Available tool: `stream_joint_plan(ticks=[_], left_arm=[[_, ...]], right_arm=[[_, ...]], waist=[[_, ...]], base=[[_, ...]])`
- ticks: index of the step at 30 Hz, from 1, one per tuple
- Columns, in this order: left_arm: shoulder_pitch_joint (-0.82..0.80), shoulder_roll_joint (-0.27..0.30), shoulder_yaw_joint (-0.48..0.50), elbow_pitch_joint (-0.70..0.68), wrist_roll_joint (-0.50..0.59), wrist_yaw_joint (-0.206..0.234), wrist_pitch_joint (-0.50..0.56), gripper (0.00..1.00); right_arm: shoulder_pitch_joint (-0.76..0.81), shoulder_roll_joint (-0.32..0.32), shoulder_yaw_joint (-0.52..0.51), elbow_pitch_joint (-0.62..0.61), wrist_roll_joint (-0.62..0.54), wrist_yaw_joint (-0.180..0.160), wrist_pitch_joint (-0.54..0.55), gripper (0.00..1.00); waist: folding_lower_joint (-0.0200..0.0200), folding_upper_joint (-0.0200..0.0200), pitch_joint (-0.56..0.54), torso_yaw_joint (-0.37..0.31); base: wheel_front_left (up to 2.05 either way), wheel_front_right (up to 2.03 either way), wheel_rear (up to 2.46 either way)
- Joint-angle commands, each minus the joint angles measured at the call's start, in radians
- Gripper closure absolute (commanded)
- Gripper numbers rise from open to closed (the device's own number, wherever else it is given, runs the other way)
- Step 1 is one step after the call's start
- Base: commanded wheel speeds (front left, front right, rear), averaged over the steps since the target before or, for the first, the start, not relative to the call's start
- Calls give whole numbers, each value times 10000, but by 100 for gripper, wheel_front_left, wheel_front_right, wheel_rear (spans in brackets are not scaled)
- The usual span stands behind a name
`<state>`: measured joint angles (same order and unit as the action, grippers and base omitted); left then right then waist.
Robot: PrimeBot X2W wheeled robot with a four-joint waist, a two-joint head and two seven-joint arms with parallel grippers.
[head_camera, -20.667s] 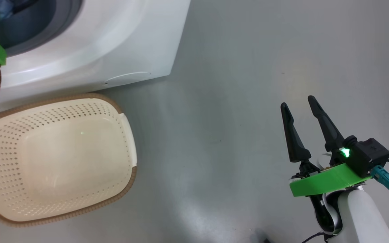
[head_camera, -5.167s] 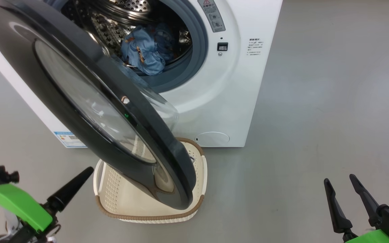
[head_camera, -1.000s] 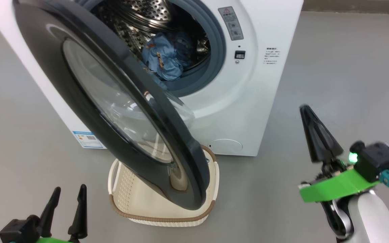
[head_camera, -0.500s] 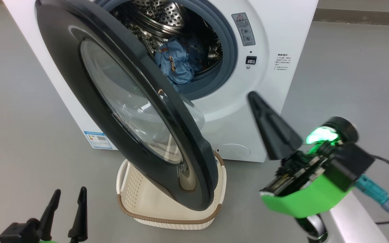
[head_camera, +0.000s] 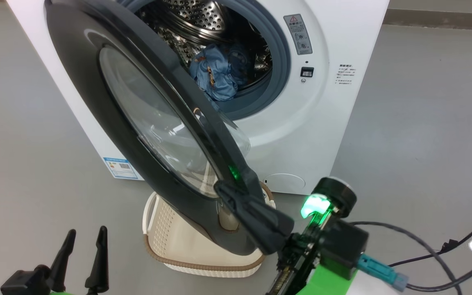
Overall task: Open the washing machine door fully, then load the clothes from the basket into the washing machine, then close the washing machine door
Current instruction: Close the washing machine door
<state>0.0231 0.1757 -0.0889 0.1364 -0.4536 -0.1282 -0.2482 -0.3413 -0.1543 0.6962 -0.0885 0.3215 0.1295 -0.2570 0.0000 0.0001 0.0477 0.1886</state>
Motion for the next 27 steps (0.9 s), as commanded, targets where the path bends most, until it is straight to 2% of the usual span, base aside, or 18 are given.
stream_joint_plan(ticks=[1, 8, 23, 27], left_arm=[[-144, 152, 386, -263, 22, -25, -136, 0], [-157, 113, 417, -244, 3, -25, -136, 0], [-234, 69, 363, -187, -40, -25, -136, 0], [-248, 75, 331, -187, -47, -25, -136, 0]], right_arm=[[23, 114, 329, -61, 181, 12, -48, 100], [315, -69, 1093, 897, 541, 12, -48, 100], [340, -424, 1938, 3149, 995, 12, -48, 100], [254, -414, 1856, 3726, 1166, 12, -48, 100]], waist=[[0, -1, 16, 12], [0, -1, 59, 32], [0, -1, 204, 50], [0, -1, 252, 65]], base=[[0, 0, 0], [0, 0, 0], [0, 0, 0], [0, 0, 0]])
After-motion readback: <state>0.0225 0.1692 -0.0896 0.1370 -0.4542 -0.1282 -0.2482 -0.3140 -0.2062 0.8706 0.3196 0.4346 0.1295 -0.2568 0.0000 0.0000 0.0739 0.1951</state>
